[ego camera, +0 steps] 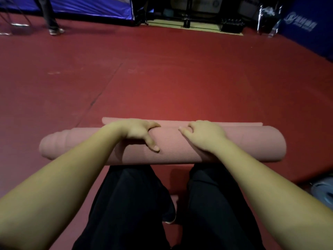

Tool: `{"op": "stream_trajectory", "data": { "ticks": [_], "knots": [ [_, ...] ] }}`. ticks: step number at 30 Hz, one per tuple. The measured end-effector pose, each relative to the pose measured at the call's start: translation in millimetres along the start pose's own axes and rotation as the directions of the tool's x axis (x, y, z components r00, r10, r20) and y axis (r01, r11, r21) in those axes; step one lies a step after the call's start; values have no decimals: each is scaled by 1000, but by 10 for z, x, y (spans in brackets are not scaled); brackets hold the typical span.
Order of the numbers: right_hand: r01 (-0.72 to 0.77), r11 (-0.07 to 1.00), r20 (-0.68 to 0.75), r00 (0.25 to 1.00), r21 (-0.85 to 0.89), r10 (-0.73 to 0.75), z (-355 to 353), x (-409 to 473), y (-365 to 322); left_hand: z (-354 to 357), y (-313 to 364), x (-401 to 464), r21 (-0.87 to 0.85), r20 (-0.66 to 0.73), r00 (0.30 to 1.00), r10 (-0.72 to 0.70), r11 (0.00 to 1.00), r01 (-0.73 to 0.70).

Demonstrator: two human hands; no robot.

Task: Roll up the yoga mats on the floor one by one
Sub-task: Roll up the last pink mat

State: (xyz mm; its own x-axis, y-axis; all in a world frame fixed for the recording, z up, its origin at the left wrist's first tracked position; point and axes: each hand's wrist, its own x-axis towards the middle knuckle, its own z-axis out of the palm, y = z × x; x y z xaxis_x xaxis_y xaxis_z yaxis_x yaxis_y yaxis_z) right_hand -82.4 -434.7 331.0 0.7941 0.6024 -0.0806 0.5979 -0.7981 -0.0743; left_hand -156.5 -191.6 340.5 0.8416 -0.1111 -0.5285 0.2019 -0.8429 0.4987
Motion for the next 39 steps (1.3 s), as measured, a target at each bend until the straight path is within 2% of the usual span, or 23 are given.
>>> {"op": "stream_trajectory", "data": {
  "ticks": [2, 4, 6, 8, 9, 12, 14, 17, 18, 20, 23, 25, 29, 33, 39],
  "knots": [
    [-34, 999, 24, 999, 16, 33, 8, 51, 7, 49, -15, -68, 88, -104, 994, 29, 996, -20],
    [-50, 999, 41, 998, 20, 50, 14, 100, 18, 163, -61, -169, 252, -287, 951, 119, 967, -45],
    [-56, 998, 69, 996, 15, 55, -4, 163, 21, 394, -107, -278, 393, -512, 814, 273, 918, -61],
    [-68, 998, 140, 988, 15, 66, -37, 253, 32, 733, -153, -330, 500, -667, 650, 363, 866, 30],
    [-72, 997, 184, 981, 22, 66, -55, 306, 26, 895, -159, -347, 540, -687, 630, 363, 835, 108],
    [-94, 994, 290, 954, 52, 75, -118, 444, 11, 1211, -122, -310, 621, -604, 755, 254, 745, 246],
    [-114, 991, 331, 940, 75, 83, -168, 485, -22, 1185, -59, -272, 616, -607, 777, 167, 717, 327],
    [-143, 983, 359, 929, 112, 94, -227, 487, -20, 1020, 18, -213, 596, -633, 761, 142, 717, 362],
    [-150, 981, 362, 927, 121, 97, -244, 478, -4, 973, 51, -226, 610, -615, 775, 148, 711, 348],
    [-155, 978, 371, 924, 137, 94, -295, 457, 38, 899, 99, -294, 654, -588, 779, 218, 694, 299],
    [-134, 981, 414, 908, 142, 64, -415, 361, 50, 838, 138, -475, 695, -585, 734, 344, 679, 236],
    [-122, 984, 452, 890, 127, 52, -459, 291, 69, 839, 180, -612, 697, -590, 714, 378, 685, 213],
    [-120, 990, 518, 853, 72, 66, -454, 222, 99, 976, 186, -757, 680, -570, 744, 349, 708, 189],
    [4, 995, 331, 943, 98, -37, -384, 353, 100, 971, 167, -722, 651, -566, 768, 300, 734, 193],
    [-31, 999, 156, 987, -44, 38, -210, 604, 210, 857, 206, -687, 661, -506, 827, 246, 727, 188]
  ]
}}
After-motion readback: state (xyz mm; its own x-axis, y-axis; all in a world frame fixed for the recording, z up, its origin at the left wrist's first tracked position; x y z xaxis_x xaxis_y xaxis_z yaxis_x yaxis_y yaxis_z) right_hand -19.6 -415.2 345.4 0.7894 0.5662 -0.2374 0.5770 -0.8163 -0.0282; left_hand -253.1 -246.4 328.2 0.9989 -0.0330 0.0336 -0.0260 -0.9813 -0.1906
